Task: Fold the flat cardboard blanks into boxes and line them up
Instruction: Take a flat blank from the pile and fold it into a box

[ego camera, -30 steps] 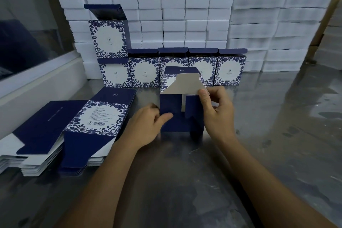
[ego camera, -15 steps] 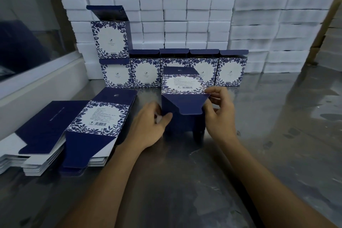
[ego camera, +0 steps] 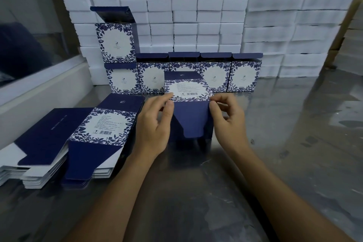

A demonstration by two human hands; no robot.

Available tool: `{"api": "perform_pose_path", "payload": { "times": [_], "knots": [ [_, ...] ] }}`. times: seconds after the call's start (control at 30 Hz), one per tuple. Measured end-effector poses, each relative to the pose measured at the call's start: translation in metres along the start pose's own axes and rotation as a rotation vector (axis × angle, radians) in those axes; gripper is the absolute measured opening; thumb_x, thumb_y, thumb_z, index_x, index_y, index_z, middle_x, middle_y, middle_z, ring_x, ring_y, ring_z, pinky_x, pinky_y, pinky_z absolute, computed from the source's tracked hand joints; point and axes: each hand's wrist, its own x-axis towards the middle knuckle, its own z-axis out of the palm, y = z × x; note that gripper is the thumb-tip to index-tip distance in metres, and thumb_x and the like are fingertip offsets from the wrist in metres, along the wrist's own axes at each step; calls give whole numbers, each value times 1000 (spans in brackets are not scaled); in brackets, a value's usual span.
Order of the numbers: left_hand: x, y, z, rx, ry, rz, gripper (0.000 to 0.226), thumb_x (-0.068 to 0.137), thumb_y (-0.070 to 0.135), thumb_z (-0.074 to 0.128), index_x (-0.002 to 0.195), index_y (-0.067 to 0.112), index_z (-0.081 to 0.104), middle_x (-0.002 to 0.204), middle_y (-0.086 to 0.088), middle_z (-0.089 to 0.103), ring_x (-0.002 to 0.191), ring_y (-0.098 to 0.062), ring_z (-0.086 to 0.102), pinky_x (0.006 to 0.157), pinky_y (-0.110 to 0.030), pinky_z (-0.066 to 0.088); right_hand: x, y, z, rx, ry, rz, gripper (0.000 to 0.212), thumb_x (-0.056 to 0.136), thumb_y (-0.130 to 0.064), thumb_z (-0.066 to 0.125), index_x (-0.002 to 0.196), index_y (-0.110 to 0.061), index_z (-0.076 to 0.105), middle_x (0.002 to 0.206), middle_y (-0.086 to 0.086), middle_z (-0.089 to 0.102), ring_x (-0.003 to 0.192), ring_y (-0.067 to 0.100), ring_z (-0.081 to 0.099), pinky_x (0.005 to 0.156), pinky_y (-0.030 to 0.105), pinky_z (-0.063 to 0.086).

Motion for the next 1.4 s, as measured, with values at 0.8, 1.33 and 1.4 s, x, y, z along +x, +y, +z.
{"api": "perform_pose_path", "payload": {
  "times": [0.8,1.33,1.4],
  "knots": [
    [-4,16,14,232,144,145,19,96,14,55,103,6,71,101,-8,62,91,-27,64,66,-38,52,-8,-9,25,-552,50,-457,13,97,-24,63,105,-20,73,111,1,62,105,21,56,89,48,44],
    [-3,13,13,216,159,108,19,98,11,52,107,2,65,107,-13,58,92,-28,61,70,-42,51,-3,3,17,-275,91,-201,17,99,-16,61,115,-11,64,122,7,55,113,18,55,95,21,45],
    [-3,12,12,215,168,99,17,98,9,54,107,2,65,107,-13,58,91,-27,61,69,-41,52,-2,5,13,-181,48,-74,18,102,-20,56,119,-21,58,119,-3,60,106,13,58,89,30,50]
  ]
}}
